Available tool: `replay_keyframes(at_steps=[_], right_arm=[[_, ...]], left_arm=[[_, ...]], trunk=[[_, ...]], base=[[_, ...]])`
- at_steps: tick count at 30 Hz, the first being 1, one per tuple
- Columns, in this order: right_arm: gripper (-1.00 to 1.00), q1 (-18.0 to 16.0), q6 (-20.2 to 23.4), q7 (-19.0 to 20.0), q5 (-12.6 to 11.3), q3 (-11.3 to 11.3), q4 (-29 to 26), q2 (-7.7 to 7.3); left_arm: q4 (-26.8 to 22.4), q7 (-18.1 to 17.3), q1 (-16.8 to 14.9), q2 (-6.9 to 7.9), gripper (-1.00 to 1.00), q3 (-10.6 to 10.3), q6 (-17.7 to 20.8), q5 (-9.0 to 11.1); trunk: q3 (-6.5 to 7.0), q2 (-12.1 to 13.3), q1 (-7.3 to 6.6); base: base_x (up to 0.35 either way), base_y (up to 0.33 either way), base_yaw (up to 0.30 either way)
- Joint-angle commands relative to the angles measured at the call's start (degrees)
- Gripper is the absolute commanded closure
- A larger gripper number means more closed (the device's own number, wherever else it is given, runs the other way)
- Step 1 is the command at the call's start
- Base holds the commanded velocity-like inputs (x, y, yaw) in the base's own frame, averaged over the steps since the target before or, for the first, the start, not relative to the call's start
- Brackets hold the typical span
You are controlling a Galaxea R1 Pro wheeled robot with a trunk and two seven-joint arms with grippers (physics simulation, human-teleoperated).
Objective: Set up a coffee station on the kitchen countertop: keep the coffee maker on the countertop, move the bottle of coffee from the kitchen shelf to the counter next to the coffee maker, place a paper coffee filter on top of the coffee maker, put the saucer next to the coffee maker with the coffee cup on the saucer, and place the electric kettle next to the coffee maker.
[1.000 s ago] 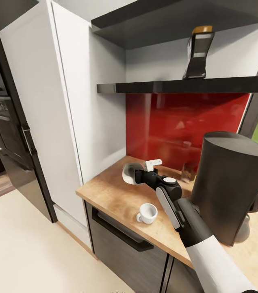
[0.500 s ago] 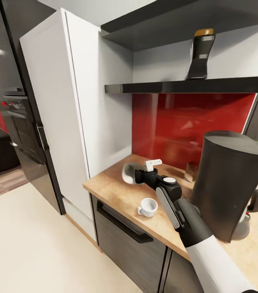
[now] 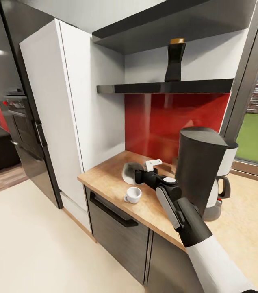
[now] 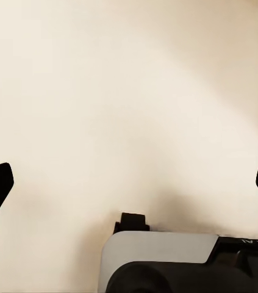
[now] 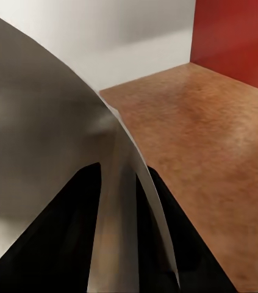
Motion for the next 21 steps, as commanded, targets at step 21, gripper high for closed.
replay_keyframes(at_steps=[21], right_arm=[[1.00,0.0,0.2,-0.2,-0.4,0.0,0.0,-0.03]], left_arm=[[-0.1,0.0,0.0,-0.02,-1.00,0.2,-0.1,0.0]], trunk=[[-0.06,0.0,-0.02]], base=[[-0.201,-0.110,0.000]])
